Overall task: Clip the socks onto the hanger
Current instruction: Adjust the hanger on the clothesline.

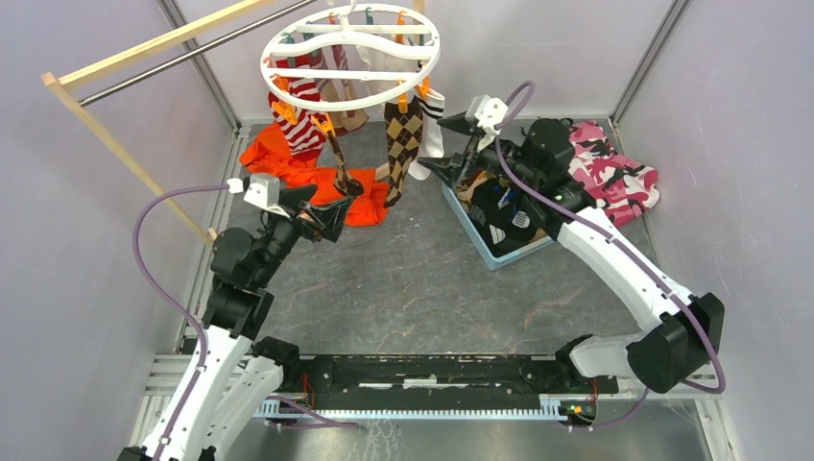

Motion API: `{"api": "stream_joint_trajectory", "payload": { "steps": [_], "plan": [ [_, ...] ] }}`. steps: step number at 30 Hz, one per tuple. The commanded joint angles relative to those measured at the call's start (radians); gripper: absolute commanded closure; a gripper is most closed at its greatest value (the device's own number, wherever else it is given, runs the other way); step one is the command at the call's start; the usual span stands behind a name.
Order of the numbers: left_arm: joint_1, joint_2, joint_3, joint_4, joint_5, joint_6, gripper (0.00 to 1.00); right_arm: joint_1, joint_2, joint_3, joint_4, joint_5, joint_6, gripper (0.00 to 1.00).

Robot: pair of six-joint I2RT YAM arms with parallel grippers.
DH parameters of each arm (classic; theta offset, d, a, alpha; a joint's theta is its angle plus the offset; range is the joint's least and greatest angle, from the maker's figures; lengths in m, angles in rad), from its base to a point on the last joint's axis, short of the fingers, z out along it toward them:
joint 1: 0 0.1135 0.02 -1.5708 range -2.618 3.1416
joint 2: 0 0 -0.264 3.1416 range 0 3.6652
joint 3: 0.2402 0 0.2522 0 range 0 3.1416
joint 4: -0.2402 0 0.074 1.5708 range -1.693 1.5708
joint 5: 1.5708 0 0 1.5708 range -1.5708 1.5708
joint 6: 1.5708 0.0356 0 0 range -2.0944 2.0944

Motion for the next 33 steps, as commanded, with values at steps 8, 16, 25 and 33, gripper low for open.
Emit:
{"api": "stream_joint_trajectory", "payload": {
  "steps": [8,16,25,33],
  "plan": [
    [-0.001,0.110,-0.077,0.213,-0.080,-0.038,0.05,-0.235,-0.080,-0.103,-0.119,-0.104,-0.012,0.14],
    [-0.002,0.235,-0.043,0.273,-0.108,-0.101,0.23,-0.318,-0.066,-0.123,-0.214,-0.163,-0.050,0.14],
    [-0.003,0.324,-0.062,0.418,-0.092,-0.143,0.46,-0.331,-0.054,-0.140,-0.214,-0.226,-0.057,0.14],
    [-0.004,0.417,-0.044,0.519,-0.030,-0.165,0.69,-0.331,-0.039,-0.145,-0.214,-0.272,-0.062,0.14]
  ]
}}
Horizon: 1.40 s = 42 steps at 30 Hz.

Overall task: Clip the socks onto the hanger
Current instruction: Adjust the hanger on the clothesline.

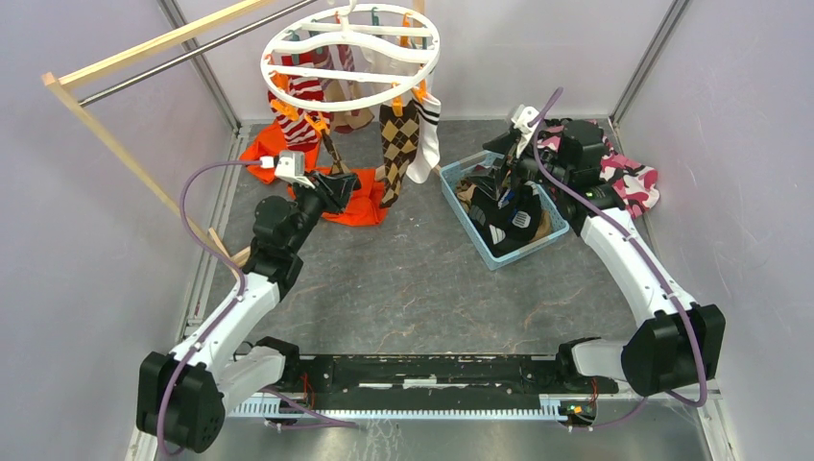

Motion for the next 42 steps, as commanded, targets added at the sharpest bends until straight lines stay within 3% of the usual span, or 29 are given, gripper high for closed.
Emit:
{"api": "stream_joint_trajectory", "payload": {
  "steps": [1,9,16,26,42],
  "plan": [
    [-0.004,0.045,0.035,0.123,0.051,-0.039,0.71,-0.003,0.003,-0.012,0.020,-0.046,-0.012,0.14],
    [-0.010,0.070,0.026,0.162,0.111,-0.058,0.78,0.039,-0.010,-0.040,0.114,-0.092,-0.010,0.17],
    [-0.020,0.086,0.007,0.215,0.143,-0.080,0.80,0.141,-0.024,-0.117,0.359,-0.087,-0.002,0.19],
    [-0.078,0.129,-0.001,0.280,0.151,-0.086,0.81,0.277,0.027,-0.091,0.535,-0.017,0.053,0.22],
    [-0.112,0.140,-0.054,0.347,0.139,-0.097,0.81,0.318,0.045,-0.076,0.512,0.076,0.055,0.22]
  ]
}}
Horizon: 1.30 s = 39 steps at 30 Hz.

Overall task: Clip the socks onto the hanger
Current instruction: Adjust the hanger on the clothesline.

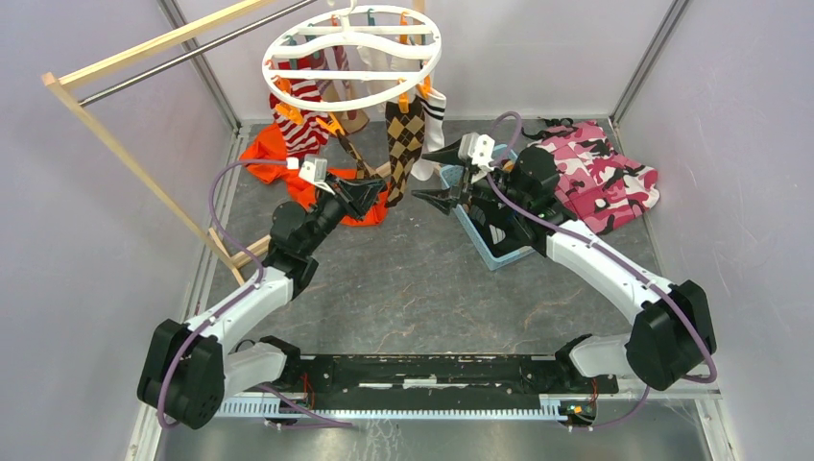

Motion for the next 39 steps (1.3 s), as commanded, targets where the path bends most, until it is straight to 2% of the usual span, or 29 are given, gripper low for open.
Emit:
{"api": "stream_joint_trajectory", "payload": {
  "steps": [1,7,12,17,25,28,33,39],
  "plan": [
    [-0.006,-0.003,-0.018,0.063,0.005,-0.018,0.81,0.001,-0.002,0.043,-0.005,0.051,-0.019,0.22],
    [-0.006,-0.042,-0.041,0.031,0.005,0.010,0.81,-0.032,-0.005,0.046,-0.036,0.198,0.013,0.21],
    [-0.006,-0.133,-0.075,-0.048,-0.016,0.060,0.79,-0.065,0.000,0.055,-0.046,0.295,0.006,0.23],
    [-0.005,-0.246,-0.104,-0.155,-0.052,0.112,0.78,-0.066,0.045,0.076,-0.034,0.336,0.003,0.26],
    [-0.005,-0.345,-0.028,-0.390,-0.093,0.171,0.74,-0.075,0.168,0.154,0.065,0.353,0.054,0.30],
    [-0.005,-0.367,-0.007,-0.465,-0.119,0.168,0.72,-0.089,0.198,0.166,0.098,0.322,0.072,0.38],
    [-0.005,-0.416,0.012,-0.554,-0.187,0.152,0.67,-0.092,0.216,0.161,0.178,0.217,0.096,0.64],
    [-0.005,-0.473,0.035,-0.632,-0.268,0.144,0.60,-0.086,0.216,0.113,0.281,0.132,0.191,0.82]
  ]
}}
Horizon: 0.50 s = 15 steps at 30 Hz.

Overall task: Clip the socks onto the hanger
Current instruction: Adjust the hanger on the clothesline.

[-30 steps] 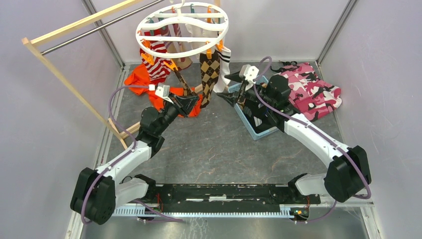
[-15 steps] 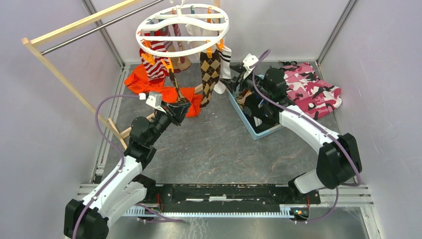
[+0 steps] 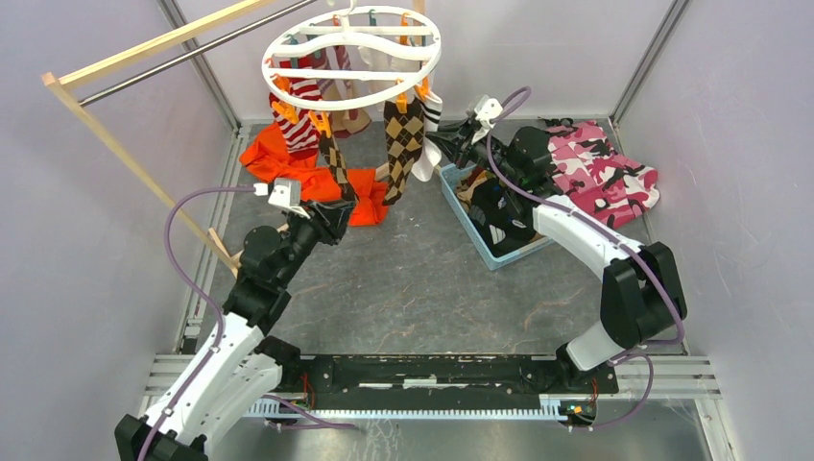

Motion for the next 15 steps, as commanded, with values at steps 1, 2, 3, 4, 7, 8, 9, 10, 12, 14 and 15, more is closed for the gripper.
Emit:
{"api": "stream_joint_trajectory", "payload": {
  "steps": [1,2,3,4,7,8,9,10,12,14,15],
  "plan": [
    [-0.003,-0.040,0.058,-0.069,-0.080,0.022,0.60,0.013,-0.002,-0.012,0.151,-0.094,0.089,0.83],
    [-0.004,-0.042,0.063,-0.078,-0.080,0.023,0.60,0.017,-0.005,-0.021,0.162,-0.102,0.099,0.84],
    [-0.003,-0.045,0.068,-0.085,-0.105,0.024,0.59,0.024,-0.009,-0.031,0.174,-0.111,0.109,0.85],
    [-0.003,-0.047,0.074,-0.093,-0.113,0.027,0.59,0.033,-0.013,-0.039,0.184,-0.119,0.112,0.86],
    [-0.003,-0.056,0.092,-0.121,-0.136,0.034,0.57,0.061,-0.027,-0.064,0.202,-0.124,0.126,0.86],
    [-0.003,-0.060,0.099,-0.136,-0.139,0.037,0.57,0.070,-0.029,-0.069,0.205,-0.120,0.133,0.86],
    [-0.003,-0.063,0.104,-0.148,-0.144,0.041,0.57,0.079,-0.030,-0.072,0.205,-0.114,0.136,0.86],
    [-0.003,-0.068,0.110,-0.162,-0.151,0.044,0.57,0.086,-0.030,-0.074,0.205,-0.107,0.139,0.87],
    [-0.003,-0.081,0.119,-0.180,-0.159,0.052,0.57,0.104,-0.026,-0.069,0.205,-0.089,0.146,0.87],
    [-0.003,-0.095,0.123,-0.184,-0.173,0.055,0.56,0.117,-0.024,-0.062,0.207,-0.073,0.149,0.86],
    [-0.003,-0.106,0.125,-0.202,-0.182,0.058,0.56,0.120,-0.022,-0.061,0.210,-0.066,0.149,0.87]
  ]
}}
